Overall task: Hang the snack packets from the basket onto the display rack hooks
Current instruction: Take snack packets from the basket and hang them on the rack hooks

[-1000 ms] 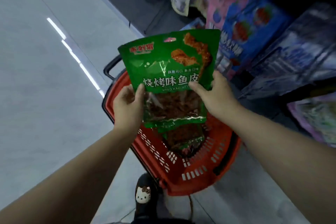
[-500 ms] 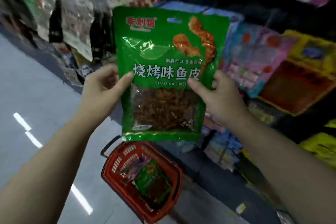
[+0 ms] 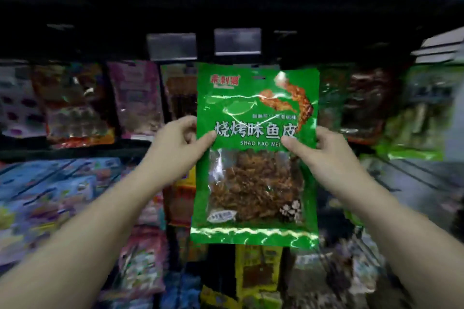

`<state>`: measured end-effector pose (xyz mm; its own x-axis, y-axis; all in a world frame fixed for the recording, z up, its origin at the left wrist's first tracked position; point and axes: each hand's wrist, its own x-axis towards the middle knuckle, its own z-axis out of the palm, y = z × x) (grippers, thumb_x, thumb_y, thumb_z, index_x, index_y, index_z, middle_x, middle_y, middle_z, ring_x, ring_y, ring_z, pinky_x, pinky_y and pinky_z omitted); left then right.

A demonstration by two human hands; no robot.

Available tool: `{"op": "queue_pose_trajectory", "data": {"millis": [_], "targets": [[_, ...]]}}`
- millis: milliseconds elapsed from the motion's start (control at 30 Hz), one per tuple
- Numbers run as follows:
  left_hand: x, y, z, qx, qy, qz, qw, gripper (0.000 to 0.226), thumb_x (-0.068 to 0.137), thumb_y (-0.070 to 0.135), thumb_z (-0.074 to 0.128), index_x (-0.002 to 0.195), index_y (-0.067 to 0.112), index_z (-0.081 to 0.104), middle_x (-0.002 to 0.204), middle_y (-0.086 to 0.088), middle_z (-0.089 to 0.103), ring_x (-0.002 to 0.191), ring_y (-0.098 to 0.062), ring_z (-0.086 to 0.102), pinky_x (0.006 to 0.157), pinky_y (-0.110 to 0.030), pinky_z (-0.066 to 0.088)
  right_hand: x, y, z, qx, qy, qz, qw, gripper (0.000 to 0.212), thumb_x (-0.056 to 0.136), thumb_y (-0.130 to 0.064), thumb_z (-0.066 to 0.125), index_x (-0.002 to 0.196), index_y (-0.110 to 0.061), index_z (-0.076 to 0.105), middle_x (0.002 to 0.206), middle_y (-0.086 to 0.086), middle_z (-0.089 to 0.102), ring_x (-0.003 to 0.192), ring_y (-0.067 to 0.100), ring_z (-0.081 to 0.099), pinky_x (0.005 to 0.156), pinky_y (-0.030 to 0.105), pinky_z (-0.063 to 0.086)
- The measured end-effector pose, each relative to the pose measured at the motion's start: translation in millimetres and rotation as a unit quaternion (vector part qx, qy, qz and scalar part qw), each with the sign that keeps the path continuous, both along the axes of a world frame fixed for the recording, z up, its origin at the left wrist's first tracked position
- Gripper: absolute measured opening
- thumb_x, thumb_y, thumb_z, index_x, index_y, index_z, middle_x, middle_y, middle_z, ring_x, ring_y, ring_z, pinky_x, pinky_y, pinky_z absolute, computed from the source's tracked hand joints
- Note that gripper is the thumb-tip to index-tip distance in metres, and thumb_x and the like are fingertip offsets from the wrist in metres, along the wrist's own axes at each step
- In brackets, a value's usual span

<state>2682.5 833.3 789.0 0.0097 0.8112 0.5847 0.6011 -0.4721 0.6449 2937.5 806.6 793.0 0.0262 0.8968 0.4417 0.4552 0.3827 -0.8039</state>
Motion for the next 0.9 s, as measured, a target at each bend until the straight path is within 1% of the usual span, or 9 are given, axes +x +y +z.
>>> {"op": "queue_pose_trajectory", "data": {"millis": [67,133,167,333,400,533,667,800,900], "targets": [[47.4,16.1,1.7,0.005,0.011,-0.005,1.000,0.015,0.087,0.035,0.067,0.087,0.020,0.068,0.048,0.006,0.054,0.043,-0.002,0.043,0.050,-0.025,0.034,42.4,4.7,1.9,-0.007,0.007,-0.025,1.000,0.021,0.082,-0.043,0.069,0.085,-0.022,0.069,0.083,-0.008,0.072,0.083,0.011,0.067,0.079,0.028,0.053],[87.1,28.7,2.5,-0.001,0.011,-0.016,1.000,0.013,0.088,0.034,0.066,0.081,0.023,0.066,0.039,0.010,0.047,0.038,-0.002,0.041,0.045,-0.019,0.030,75.6,6.9,3.4,-0.015,0.003,-0.040,0.999,0.016,0.085,-0.041,0.067,0.077,-0.029,0.059,0.074,-0.018,0.061,0.071,-0.004,0.057,0.062,0.008,0.041],[103.6,35.3,2.3,-0.004,0.012,-0.021,1.000,0.012,0.088,0.035,0.066,0.081,0.025,0.066,0.038,0.010,0.046,0.038,-0.002,0.041,0.043,-0.017,0.028,91.4,10.6,2.8,-0.014,-0.005,-0.047,0.999,0.016,0.086,-0.041,0.066,0.078,-0.032,0.056,0.076,-0.023,0.056,0.070,-0.008,0.052,0.060,0.007,0.036],[164.9,60.6,2.0,-0.009,0.005,-0.029,1.000,0.014,0.089,0.039,0.065,0.084,0.026,0.066,0.042,0.007,0.047,0.040,-0.002,0.041,0.044,-0.018,0.031,148.3,33.2,7.9,0.003,-0.019,-0.081,0.997,0.027,0.087,-0.041,0.063,0.088,-0.029,0.038,0.079,-0.026,0.040,0.070,-0.003,0.043,0.077,0.022,0.037],[183.9,70.9,4.3,-0.007,0.000,-0.024,1.000,0.016,0.088,0.041,0.065,0.083,0.026,0.065,0.044,0.007,0.047,0.041,-0.003,0.041,0.049,-0.025,0.034,166.0,45.7,9.5,0.014,-0.018,-0.087,0.996,0.029,0.087,-0.041,0.062,0.094,-0.027,0.038,0.081,-0.026,0.041,0.074,-0.002,0.045,0.077,0.021,0.035],[208.7,89.5,15.7,0.005,0.003,-0.009,1.000,0.015,0.087,0.043,0.065,0.084,0.028,0.065,0.044,0.008,0.050,0.042,-0.004,0.045,0.052,-0.028,0.039,187.9,67.6,14.5,0.024,-0.004,-0.089,0.996,0.029,0.089,-0.039,0.061,0.099,-0.028,0.037,0.079,-0.025,0.039,0.068,-0.003,0.040,0.071,0.019,0.034],[218.4,102.9,23.8,0.015,0.015,0.005,1.000,0.015,0.088,0.044,0.063,0.090,0.029,0.066,0.047,0.005,0.054,0.047,-0.010,0.051,0.054,-0.033,0.047,196.9,87.7,21.6,0.026,0.007,-0.078,0.997,0.030,0.090,-0.036,0.061,0.100,-0.026,0.034,0.077,-0.023,0.036,0.067,-0.004,0.040,0.075,0.020,0.033],[220.5,109.3,21.1,0.015,0.022,0.022,0.999,0.016,0.088,0.044,0.063,0.089,0.028,0.066,0.047,0.004,0.055,0.048,-0.010,0.052,0.053,-0.033,0.047,200.9,104.2,12.3,0.032,0.008,-0.079,0.996,0.030,0.090,-0.039,0.061,0.104,-0.027,0.037,0.079,-0.022,0.040,0.075,0.005,0.040,0.075,0.022,0.034],[222.5,113.0,16.1,0.008,0.022,0.028,0.999,0.015,0.088,0.043,0.064,0.087,0.028,0.067,0.048,0.004,0.055,0.047,-0.008,0.052,0.053,-0.031,0.045,204.3,110.8,4.2,0.028,0.002,-0.076,0.997,0.029,0.090,-0.040,0.059,0.105,-0.029,0.037,0.080,-0.025,0.039,0.072,0.002,0.042,0.074,0.021,0.033]]}}
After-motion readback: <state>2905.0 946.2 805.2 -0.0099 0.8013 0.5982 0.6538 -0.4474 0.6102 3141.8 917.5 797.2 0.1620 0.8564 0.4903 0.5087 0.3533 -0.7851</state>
